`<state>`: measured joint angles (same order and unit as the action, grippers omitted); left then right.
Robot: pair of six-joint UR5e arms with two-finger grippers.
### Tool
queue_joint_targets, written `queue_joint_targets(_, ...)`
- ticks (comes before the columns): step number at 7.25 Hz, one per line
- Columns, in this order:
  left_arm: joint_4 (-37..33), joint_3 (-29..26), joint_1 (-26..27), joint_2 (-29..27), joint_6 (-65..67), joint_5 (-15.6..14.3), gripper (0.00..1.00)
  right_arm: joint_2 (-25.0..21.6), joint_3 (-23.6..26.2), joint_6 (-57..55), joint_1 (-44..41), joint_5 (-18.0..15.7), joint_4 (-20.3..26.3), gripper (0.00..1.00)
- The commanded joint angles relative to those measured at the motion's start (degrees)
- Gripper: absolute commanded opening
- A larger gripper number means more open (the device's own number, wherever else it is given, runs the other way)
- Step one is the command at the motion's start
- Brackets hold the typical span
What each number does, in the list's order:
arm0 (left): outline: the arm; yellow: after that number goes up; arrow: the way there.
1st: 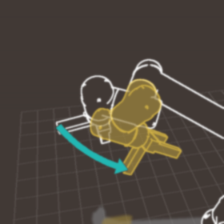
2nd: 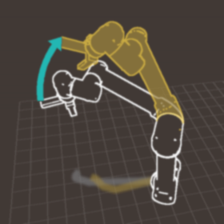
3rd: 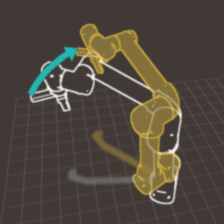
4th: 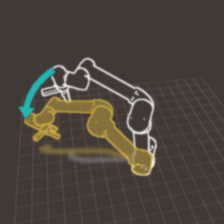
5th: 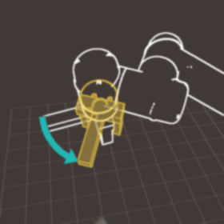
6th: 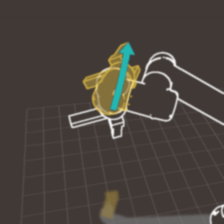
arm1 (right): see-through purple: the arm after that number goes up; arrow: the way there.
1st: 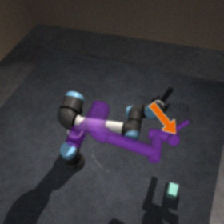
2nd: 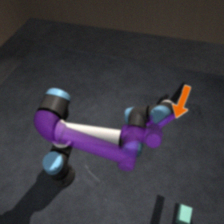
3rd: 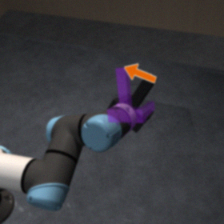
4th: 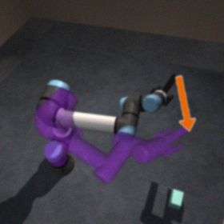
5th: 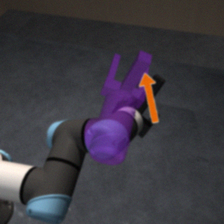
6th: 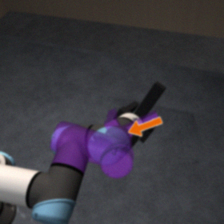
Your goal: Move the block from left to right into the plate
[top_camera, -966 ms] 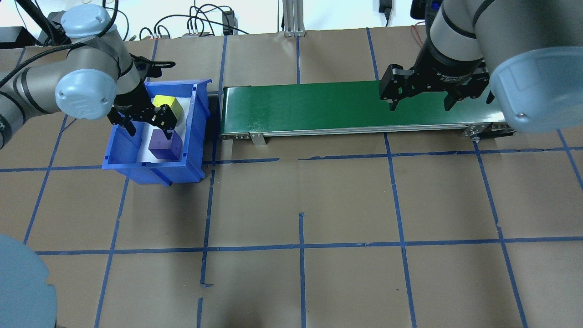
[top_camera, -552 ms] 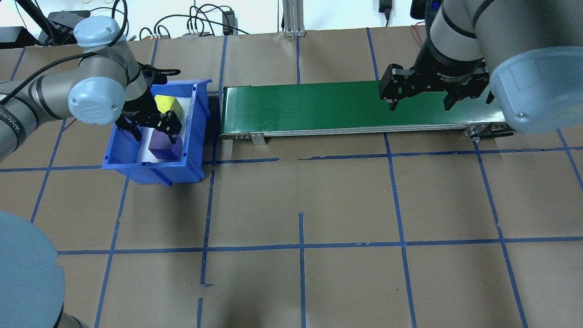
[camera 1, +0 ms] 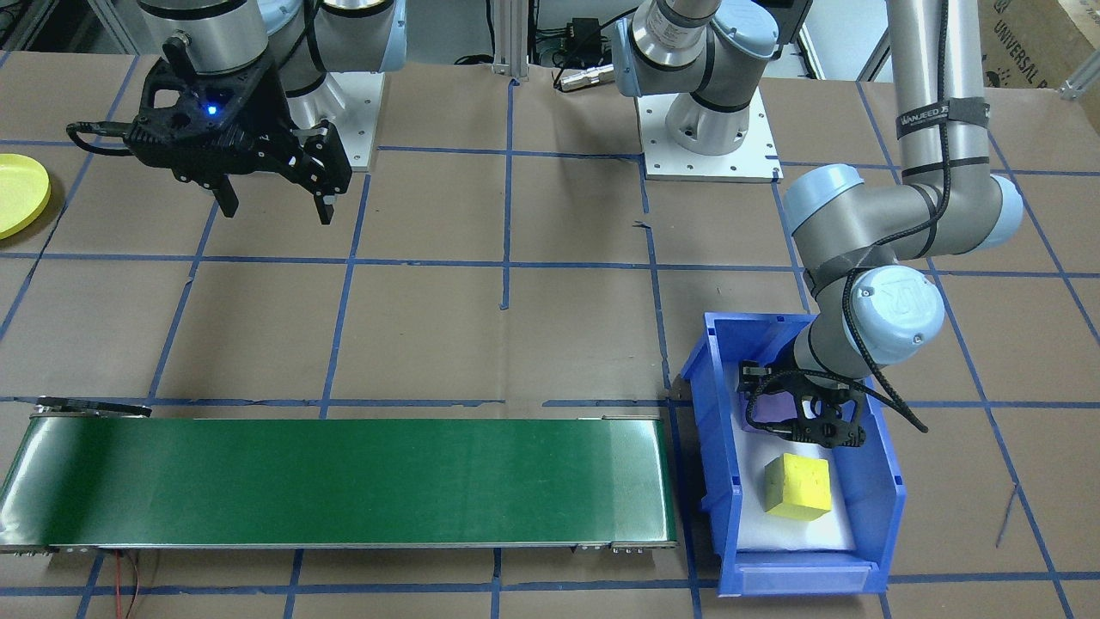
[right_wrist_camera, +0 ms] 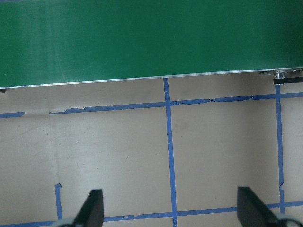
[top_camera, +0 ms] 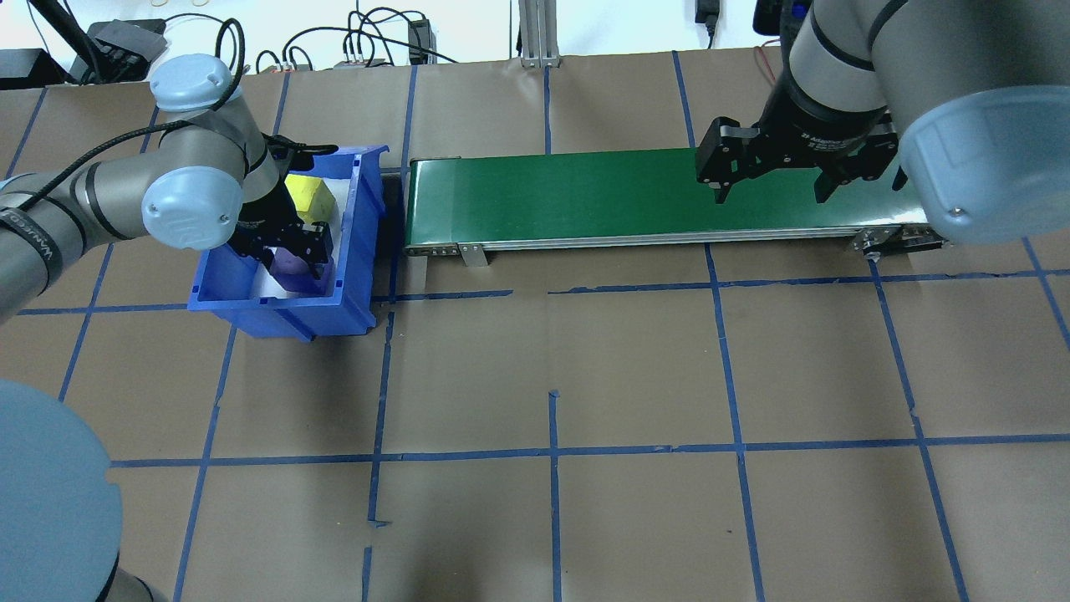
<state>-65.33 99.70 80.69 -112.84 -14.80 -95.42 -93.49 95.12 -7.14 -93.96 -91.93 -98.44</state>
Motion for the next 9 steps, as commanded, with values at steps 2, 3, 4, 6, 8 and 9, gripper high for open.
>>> queue_joint_targets(2, -0.41, -1.17, 0.52, 5.49, 0.3, -0.21, 0.26, 0.07, 0.06, 0.02, 0.0, -0.09, 0.09, 1.0)
queue_joint_targets(3, -1.19, -1.17, 0.96, 9.88, 0.73, 0.14, 0.26, 0.07, 0.06, 0.02, 0.09, -0.09, 0.09, 1.0)
queue_joint_targets(4, -4.51, -1.26, 2.36, 13.49, 1.78, 0.49, 0.26, 0.07, 0.06, 0.02, 0.09, -0.09, 0.09, 1.0)
queue_joint_targets(6, -3.93, -5.19, 7.7, 15.28, 5.11, 3.81, 0.26, 0.07, 0.06, 0.11, 0.09, -0.09, 0.09, 1.0)
queue_joint_targets(8, 0.52, -7.15, 11.85, 13.53, 13.37, 8.29, 0.26, 0.07, 0.06, 0.11, 0.0, -0.18, 0.09, 1.0)
queue_joint_targets(9, 4.47, -7.06, 12.21, 10.65, 14.7, 10.41, 0.26, 0.07, 0.06, 0.19, 0.17, -0.18, 0.43, 1.0)
